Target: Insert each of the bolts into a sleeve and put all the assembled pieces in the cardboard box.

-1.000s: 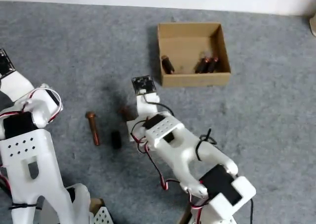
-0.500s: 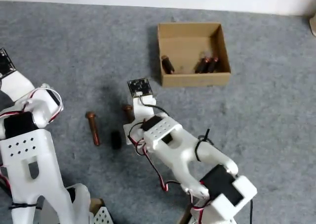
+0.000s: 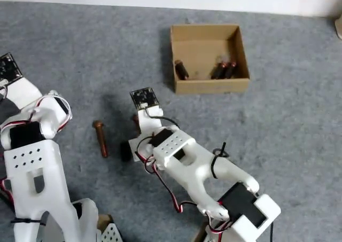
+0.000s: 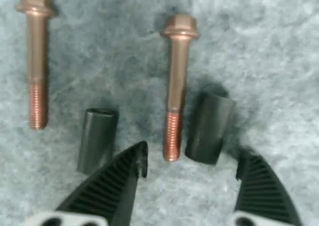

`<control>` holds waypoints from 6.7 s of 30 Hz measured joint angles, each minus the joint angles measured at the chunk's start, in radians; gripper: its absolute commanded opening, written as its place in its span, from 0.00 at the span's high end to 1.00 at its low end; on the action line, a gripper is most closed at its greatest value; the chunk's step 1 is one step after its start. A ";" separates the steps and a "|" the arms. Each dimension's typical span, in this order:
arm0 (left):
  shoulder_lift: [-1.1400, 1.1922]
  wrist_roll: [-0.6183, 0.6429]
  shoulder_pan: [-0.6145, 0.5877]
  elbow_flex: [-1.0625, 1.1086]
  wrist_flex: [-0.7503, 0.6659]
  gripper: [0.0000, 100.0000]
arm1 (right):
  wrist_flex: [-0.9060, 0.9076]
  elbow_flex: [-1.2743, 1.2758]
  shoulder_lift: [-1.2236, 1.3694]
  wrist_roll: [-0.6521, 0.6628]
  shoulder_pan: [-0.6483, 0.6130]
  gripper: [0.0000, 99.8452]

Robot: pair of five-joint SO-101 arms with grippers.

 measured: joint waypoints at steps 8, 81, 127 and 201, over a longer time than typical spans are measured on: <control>0.000 0.000 0.000 0.000 0.000 0.87 | 0.000 0.000 0.000 0.000 0.054 0.73; 0.603 0.423 0.539 -0.198 0.032 0.85 | 0.259 0.460 -1.069 0.354 0.554 1.00; 0.222 0.012 0.697 -0.428 0.402 1.00 | 0.173 0.592 -1.260 0.356 0.516 1.00; -1.077 0.298 0.956 0.601 -0.279 1.00 | 0.206 0.772 -1.817 0.448 0.147 1.00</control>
